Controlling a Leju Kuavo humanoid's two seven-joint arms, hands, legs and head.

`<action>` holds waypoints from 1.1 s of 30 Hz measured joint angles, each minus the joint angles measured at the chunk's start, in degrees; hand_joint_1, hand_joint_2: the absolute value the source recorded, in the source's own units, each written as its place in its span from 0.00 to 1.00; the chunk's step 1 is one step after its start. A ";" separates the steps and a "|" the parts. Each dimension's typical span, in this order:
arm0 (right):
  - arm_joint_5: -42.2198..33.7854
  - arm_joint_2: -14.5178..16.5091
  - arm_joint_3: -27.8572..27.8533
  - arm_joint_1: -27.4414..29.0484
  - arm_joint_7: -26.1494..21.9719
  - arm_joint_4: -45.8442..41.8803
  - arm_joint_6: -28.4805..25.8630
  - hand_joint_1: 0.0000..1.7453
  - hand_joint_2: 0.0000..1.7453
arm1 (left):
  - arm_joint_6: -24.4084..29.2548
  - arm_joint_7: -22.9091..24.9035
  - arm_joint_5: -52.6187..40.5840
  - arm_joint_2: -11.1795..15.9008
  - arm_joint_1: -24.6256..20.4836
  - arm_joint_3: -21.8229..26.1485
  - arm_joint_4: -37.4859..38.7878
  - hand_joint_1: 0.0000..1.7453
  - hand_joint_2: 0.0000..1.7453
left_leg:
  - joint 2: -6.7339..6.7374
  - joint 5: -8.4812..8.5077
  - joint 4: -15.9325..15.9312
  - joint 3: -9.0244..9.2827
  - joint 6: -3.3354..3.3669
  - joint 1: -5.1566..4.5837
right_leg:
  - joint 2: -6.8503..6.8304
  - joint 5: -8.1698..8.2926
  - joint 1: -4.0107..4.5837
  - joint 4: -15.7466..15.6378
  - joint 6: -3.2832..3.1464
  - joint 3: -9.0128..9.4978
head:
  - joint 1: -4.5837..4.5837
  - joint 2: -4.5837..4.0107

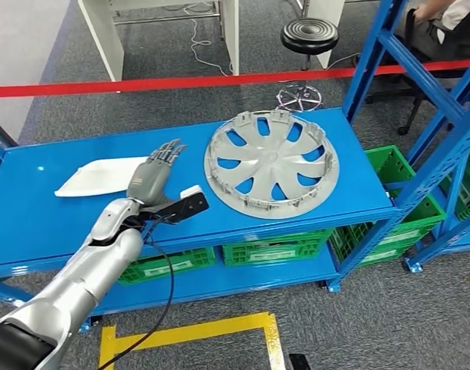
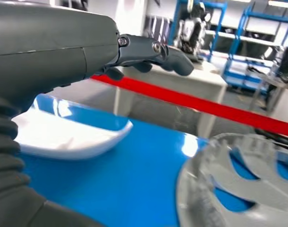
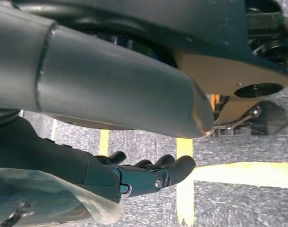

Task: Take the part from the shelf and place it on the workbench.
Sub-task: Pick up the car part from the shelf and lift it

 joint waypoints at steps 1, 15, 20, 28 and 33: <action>0.04 0.03 -0.01 -0.02 0.04 0.01 0.07 0.00 0.00 | 0.95 0.97 -1.08 0.55 0.08 -0.13 0.49 0.00 0.00 | 0.02 -1.68 3.51 -1.60 -0.24 0.04 | -0.02 -0.09 0.00 -0.01 -0.20 0.11 | -0.06 0.00; 1.34 0.24 -0.11 -0.01 0.81 0.06 0.52 0.00 0.00 | 6.92 -0.87 1.11 5.25 4.54 6.83 4.04 0.00 0.00 | 0.16 4.37 -4.73 0.72 1.86 0.03 | -0.01 -2.47 0.50 2.49 1.28 -0.74 | 0.24 0.01; 1.42 0.23 -0.19 0.04 2.07 0.08 0.47 0.00 0.00 | 9.63 -1.39 -0.25 5.59 6.72 8.85 4.66 0.00 1.00 | 0.28 4.27 -4.70 0.80 2.20 0.15 | -0.18 -7.20 0.21 15.60 2.12 -7.05 | 0.67 0.00; 1.95 0.22 -0.25 -0.19 2.33 0.15 0.55 0.00 0.00 | 11.47 -0.93 -2.09 6.10 7.18 10.46 6.01 0.00 1.00 | 0.06 3.53 -3.96 0.62 0.40 -0.03 | -0.24 -1.24 0.39 0.06 0.39 1.11 | 0.63 0.01; 2.91 0.24 -0.25 -0.29 2.47 0.15 0.62 0.00 0.00 | 17.66 1.10 -5.65 6.40 7.18 10.83 6.83 0.00 1.00 | 0.14 -3.07 9.05 -4.99 -0.70 0.20 | -0.39 -1.23 0.19 -0.25 -0.84 1.53 | 0.19 0.00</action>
